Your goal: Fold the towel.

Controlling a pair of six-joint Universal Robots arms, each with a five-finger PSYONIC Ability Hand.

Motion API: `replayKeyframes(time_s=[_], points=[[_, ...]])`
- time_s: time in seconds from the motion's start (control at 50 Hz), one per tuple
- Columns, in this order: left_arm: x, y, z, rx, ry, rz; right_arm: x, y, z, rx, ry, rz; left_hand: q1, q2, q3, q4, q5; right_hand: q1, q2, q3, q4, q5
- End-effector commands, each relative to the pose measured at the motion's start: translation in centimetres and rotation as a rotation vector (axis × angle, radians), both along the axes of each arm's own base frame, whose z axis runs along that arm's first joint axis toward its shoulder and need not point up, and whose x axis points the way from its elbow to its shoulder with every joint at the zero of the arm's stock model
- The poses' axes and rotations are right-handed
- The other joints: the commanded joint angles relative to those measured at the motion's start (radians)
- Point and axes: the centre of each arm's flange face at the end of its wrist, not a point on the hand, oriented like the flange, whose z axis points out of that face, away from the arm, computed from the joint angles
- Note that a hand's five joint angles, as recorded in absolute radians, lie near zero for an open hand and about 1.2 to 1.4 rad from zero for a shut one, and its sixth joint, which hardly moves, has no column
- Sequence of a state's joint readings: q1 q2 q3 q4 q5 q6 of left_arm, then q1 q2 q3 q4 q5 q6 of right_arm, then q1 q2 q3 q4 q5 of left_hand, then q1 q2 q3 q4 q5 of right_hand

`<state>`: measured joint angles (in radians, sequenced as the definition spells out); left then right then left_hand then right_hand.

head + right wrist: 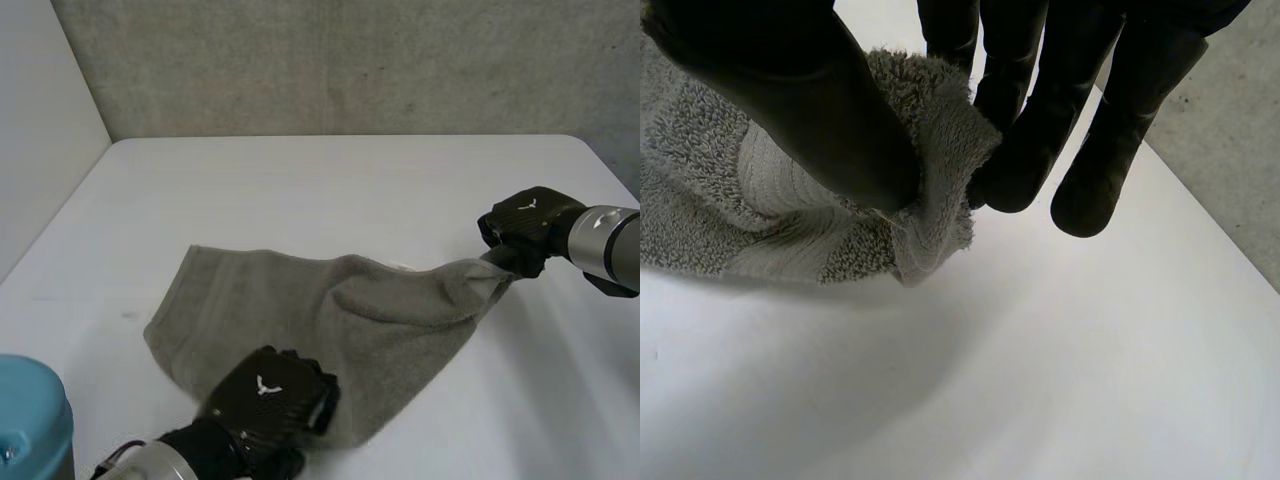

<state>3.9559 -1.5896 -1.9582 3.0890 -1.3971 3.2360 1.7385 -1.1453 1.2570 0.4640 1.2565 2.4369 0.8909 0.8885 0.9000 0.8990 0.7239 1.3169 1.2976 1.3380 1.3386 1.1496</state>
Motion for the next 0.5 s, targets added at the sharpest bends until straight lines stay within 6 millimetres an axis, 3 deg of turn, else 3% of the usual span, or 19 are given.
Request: replayKeyframes(time_s=[0.02,0.04,0.06,0.08,0.1,0.12,0.16,0.18,0.22,0.24,0.28,0.34,0.38,0.5], points=[[-0.8,-1.7,1.4,-0.051,0.041,0.023,0.3,0.0,-0.4,0.001,-0.004,0.008,-0.484,-0.481,-0.493,-0.492,-0.491,0.079,0.099,0.058,0.058,0.072],[-0.9,-2.9,2.0,-0.072,0.058,0.052,0.4,-0.1,-0.5,-0.006,-0.005,0.01,-0.673,-0.67,-0.682,-0.681,-0.68,0.079,0.099,0.058,0.058,0.072],[-0.8,-4.5,2.6,-0.099,0.079,0.092,0.5,-0.2,-0.6,-0.012,-0.006,0.011,-0.689,-0.687,-0.698,-0.697,-0.697,0.079,0.099,0.058,0.058,0.072],[-0.8,-4.5,2.6,-0.099,0.079,0.092,0.5,-0.2,-0.6,-0.012,-0.006,0.011,-0.689,-0.687,-0.698,-0.697,-0.697,0.079,0.099,0.058,0.058,0.072],[-0.7,-6.4,3.1,-0.127,0.098,0.133,0.5,-0.4,-0.6,-0.018,-0.01,0.01,-0.695,-0.693,-0.704,-0.703,-0.703,0.079,0.099,0.058,0.058,0.072],[-0.7,-6.4,3.1,-0.127,0.099,0.133,0.5,-0.4,-0.6,-0.019,-0.01,0.01,-0.695,-0.693,-0.704,-0.703,-0.703,0.079,0.099,0.058,0.058,0.072],[-0.1,-10.9,3.8,-0.183,0.129,0.232,0.5,-0.6,-0.7,-0.034,-0.017,0.007,-0.692,-0.69,-0.701,-0.7,-0.7,0.079,0.099,0.058,0.058,0.072],[-0.1,-10.9,3.8,-0.183,0.129,0.232,0.5,-0.6,-0.7,-0.034,-0.017,0.007,-0.692,-0.69,-0.701,-0.7,-0.7,0.079,0.099,0.058,0.058,0.072],[0.6,-15.3,3.8,-0.212,0.137,0.316,0.6,-0.8,-0.9,-0.039,-0.023,0.004,-0.678,-0.675,-0.687,-0.686,-0.685,0.079,0.099,0.058,0.058,0.072],[0.6,-15.3,3.8,-0.212,0.137,0.316,0.6,-0.8,-0.9,-0.039,-0.023,0.004,-0.677,-0.675,-0.686,-0.685,-0.685,0.079,0.099,0.058,0.058,0.072],[0.9,-19.1,3.2,-0.219,0.128,0.364,0.6,-0.9,-1.1,-0.039,-0.023,0.004,-0.636,-0.634,-0.646,-0.645,-0.644,0.079,0.099,0.058,0.058,0.072],[0.9,-20.9,2.5,-0.217,0.108,0.38,0.6,-0.9,-1.4,-0.037,-0.023,0.004,-0.633,-0.631,-0.642,-0.641,-0.641,0.079,0.099,0.058,0.058,0.072],[0.9,-23.6,0.9,-0.216,0.042,0.384,0.6,-1.0,-1.8,-0.031,-0.022,0.004,-0.598,-0.596,-0.607,-0.606,-0.606,0.079,0.099,0.058,0.058,0.072],[0.7,-26.9,-1.4,-0.222,-0.064,0.367,0.6,-1.1,-2.5,-0.015,-0.018,0.004,-0.537,-0.534,-0.546,-0.545,-0.544,0.079,0.099,0.058,0.058,0.072]])
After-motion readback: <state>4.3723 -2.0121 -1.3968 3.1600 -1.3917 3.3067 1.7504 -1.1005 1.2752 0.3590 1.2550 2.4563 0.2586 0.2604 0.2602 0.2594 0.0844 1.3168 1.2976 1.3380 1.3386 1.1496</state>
